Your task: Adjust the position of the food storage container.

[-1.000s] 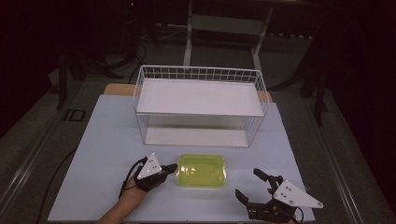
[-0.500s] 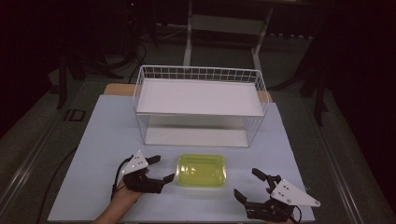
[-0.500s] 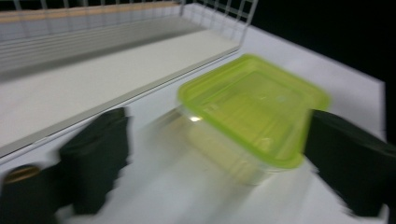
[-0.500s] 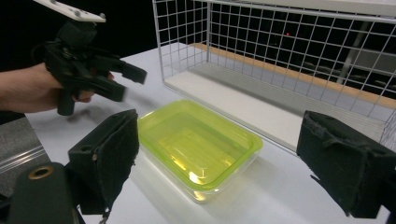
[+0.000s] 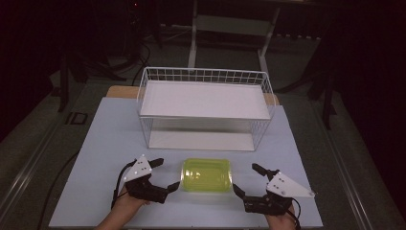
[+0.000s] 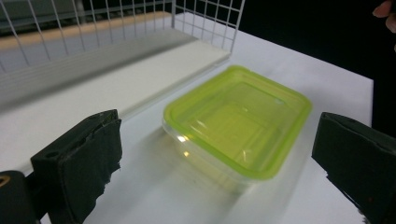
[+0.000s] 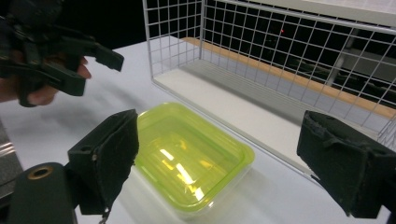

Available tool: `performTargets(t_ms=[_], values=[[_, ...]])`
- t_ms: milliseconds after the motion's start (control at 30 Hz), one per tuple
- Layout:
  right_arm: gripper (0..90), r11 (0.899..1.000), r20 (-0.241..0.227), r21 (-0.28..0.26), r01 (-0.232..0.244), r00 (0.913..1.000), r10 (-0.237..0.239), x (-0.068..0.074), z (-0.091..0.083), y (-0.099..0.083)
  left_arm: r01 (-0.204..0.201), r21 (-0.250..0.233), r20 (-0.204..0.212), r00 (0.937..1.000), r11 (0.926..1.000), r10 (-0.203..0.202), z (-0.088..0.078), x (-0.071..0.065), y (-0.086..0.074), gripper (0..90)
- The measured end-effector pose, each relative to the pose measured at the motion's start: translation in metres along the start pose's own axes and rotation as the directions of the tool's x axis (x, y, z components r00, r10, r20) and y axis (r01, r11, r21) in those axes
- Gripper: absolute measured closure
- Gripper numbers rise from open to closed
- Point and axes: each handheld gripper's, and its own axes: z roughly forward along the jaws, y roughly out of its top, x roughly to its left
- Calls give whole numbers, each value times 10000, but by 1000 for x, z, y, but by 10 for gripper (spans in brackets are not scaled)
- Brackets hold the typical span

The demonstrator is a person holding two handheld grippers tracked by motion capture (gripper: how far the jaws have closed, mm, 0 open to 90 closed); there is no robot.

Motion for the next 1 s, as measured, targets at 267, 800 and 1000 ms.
performTargets(t_ms=[267,800,1000], values=[[127,9941,-162,459,-984,9949,993,-12,22,-2,397,150,198,9990,9991,-400,7,0,7,23],[113,9985,1056,249,-490,9933,461,-16,43,-9,837,23,-437,9955,9965,-836,6,9,5,23],[153,9924,293,653,-1044,9943,1027,-18,49,-16,864,460,-455,9954,9952,-843,13,4,0,23]])
